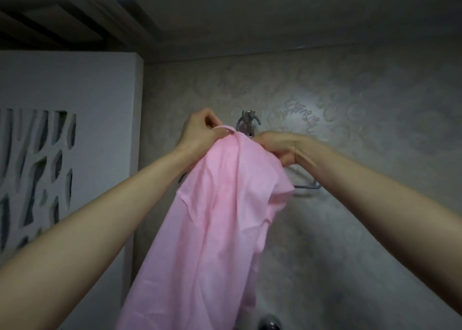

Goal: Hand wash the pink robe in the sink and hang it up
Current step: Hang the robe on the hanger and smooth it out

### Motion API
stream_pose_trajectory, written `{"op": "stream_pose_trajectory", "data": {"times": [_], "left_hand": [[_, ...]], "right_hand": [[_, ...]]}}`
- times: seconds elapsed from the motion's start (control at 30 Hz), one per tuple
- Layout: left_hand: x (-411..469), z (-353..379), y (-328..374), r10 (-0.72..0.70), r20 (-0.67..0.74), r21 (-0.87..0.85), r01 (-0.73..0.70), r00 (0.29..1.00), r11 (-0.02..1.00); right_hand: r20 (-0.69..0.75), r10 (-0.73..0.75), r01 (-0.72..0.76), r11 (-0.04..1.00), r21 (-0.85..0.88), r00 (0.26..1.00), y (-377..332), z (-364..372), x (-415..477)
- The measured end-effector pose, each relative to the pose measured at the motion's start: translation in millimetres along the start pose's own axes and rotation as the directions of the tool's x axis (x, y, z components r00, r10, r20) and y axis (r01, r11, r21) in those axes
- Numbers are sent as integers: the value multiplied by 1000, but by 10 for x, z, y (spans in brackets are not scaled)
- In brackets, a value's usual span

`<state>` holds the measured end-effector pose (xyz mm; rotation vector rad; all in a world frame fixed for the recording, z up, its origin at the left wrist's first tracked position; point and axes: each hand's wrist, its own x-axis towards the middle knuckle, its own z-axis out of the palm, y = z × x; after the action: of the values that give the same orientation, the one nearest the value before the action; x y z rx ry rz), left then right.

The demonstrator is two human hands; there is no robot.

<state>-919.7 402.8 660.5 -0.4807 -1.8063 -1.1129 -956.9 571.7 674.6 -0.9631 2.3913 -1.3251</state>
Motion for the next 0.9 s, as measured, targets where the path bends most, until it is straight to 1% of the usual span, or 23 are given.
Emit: {"op": "stream_pose_trajectory", "data": {"times": [0.03, 0.07, 0.1, 0.13, 0.17, 0.2, 0.23, 0.27, 0.3, 0.33, 0.37, 0.4, 0.43, 0.5, 0.53, 0.57, 0.63, 0.67, 0.77, 0.8, 0.83, 0.87, 0.9], "left_hand": [[-48, -52, 13, -16, 108, -75, 25, 994, 997], [-102, -131, 19, -22, 301, -213, 89, 953, 973], [-155, -226, 21, -11, 474, -370, 210, 881, 905], [-145, -301, -59, -23, 521, -482, 317, 853, 817], [-146, -355, -144, -75, 502, -552, 386, 862, 739], [-161, -378, -278, -160, 449, -549, 413, 879, 727], [-233, -349, -399, -209, 436, -446, 412, 875, 795], [-374, -251, -499, -196, 516, -266, 373, 834, 889], [-572, -99, -579, -173, 653, -101, 312, 737, 945], [-759, 62, -645, -163, 769, -10, 267, 619, 964], [-928, 190, -633, -172, 818, 10, 285, 549, 958], [-1013, 262, -617, -171, 818, -18, 322, 550, 947], [-1024, 286, -593, -158, 783, -70, 337, 602, 939], [-845, 171, -598, -189, 606, -126, 328, 773, 936], [-710, 88, -644, -207, 500, -164, 327, 841, 931], [-569, -6, -696, -229, 407, -204, 333, 884, 921], [-337, -152, -733, -264, 290, -232, 335, 920, 913], [-236, -191, -731, -259, 286, -232, 329, 923, 916], [-20, -245, -636, -178, 248, -104, 209, 952, 972], [41, -254, -637, -137, 221, 1, 141, 965, 990], [81, -257, -631, -96, 228, 161, 60, 969, 985], [102, -253, -615, -74, 238, 302, -2, 968, 953], [116, -242, -601, -50, 245, 384, -49, 968, 922]], "right_hand": [[-31, -76, 78, 991, 106, 997, -25, -26, 8], [-83, -165, 179, 963, 201, 983, -67, -71, 24], [-160, -260, 293, 927, 235, 952, -117, -115, 28], [-244, -341, 394, 893, 218, 908, -172, -147, 27], [-310, -404, 474, 858, 196, 861, -222, -175, 22], [-351, -443, 528, 825, 199, 825, -261, -194, 4], [-383, -470, 573, 788, 225, 796, -297, -214, -24], [-408, -494, 612, 753, 241, 768, -343, -232, -56], [-433, -515, 646, 724, 241, 739, -390, -250, -83], [-464, -530, 674, 701, 232, 710, -426, -276, -98], [-497, -538, 697, 684, 215, 681, -452, -304, -115], [-531, -533, 707, 681, 192, 658, -456, -347, -135], [-570, -516, 703, 692, 163, 640, -441, -404, -157], [-661, -443, 641, 764, 74, 605, -372, -560, -282], [-700, -400, 584, 811, 30, 591, -317, -649, -372], [-726, -357, 517, 856, -2, 588, -247, -742, -456], [-734, -307, 408, 912, -45, 606, -105, -866, -583], [-739, -293, 368, 927, -65, 607, -45, -906, -618], [-774, -266, 281, 952, -118, 575, 68, -990, -699], [-780, -261, 260, 957, -130, 569, 91, -1019, -730], [-786, -249, 242, 961, -130, 565, 104, -1048, -757], [-788, -230, 226, 967, -118, 571, 115, -1076, -782], [-783, -201, 203, 974, -98, 589, 130, -1100, -802]]}}
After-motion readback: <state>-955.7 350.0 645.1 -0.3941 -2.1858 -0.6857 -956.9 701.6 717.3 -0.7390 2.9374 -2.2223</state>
